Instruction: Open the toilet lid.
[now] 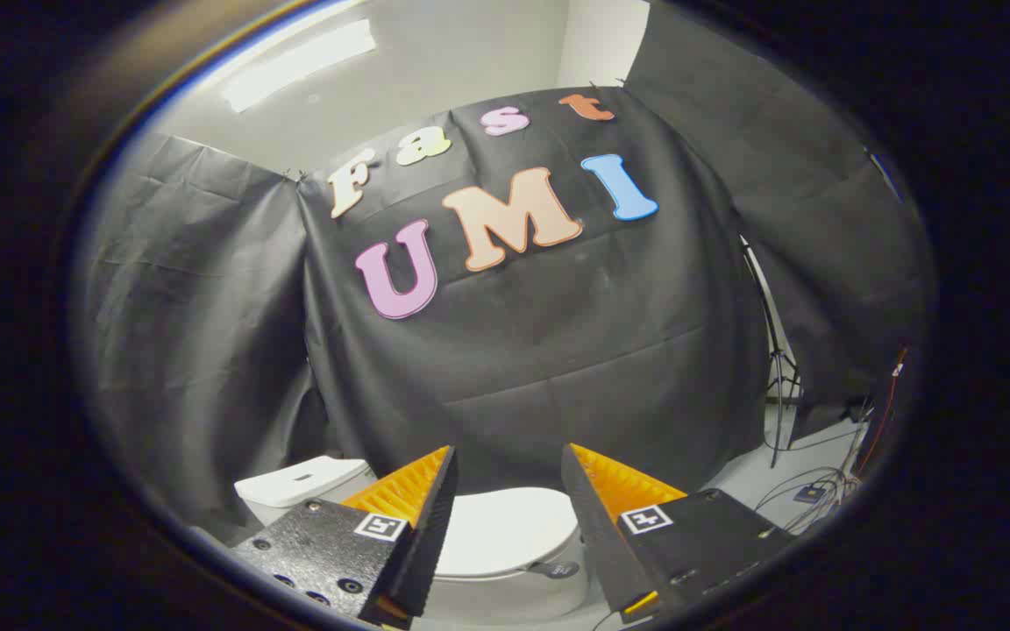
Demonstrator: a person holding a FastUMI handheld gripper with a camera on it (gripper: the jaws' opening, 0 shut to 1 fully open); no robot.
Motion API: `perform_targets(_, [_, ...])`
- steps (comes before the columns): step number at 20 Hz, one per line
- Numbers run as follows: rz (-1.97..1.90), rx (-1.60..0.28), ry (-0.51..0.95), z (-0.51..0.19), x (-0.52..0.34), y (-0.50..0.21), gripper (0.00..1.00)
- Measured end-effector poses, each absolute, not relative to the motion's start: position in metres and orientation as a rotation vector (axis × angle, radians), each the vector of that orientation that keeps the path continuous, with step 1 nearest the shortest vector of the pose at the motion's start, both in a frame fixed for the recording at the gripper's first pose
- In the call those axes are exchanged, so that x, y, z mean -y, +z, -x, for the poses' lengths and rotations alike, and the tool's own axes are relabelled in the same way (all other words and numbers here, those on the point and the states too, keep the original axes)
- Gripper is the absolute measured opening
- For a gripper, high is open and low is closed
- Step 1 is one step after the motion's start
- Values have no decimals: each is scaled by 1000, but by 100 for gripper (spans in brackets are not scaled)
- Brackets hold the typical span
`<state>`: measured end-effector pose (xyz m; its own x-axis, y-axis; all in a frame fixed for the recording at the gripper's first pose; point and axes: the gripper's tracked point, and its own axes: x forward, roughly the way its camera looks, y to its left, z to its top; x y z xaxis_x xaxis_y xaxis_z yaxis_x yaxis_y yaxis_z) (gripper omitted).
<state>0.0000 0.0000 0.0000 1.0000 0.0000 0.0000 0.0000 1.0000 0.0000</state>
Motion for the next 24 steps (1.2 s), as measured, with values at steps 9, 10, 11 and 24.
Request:
perform_targets(9, [-81,50,-19,-1,5,-5,74])
perform_targets(10, [-89,58,-26,0,6,-5,73])
perform_targets(11, [-102,62,-31,0,7,-6,74])
perform_targets(24, [-290,57,-34,-12,27,-42,73])
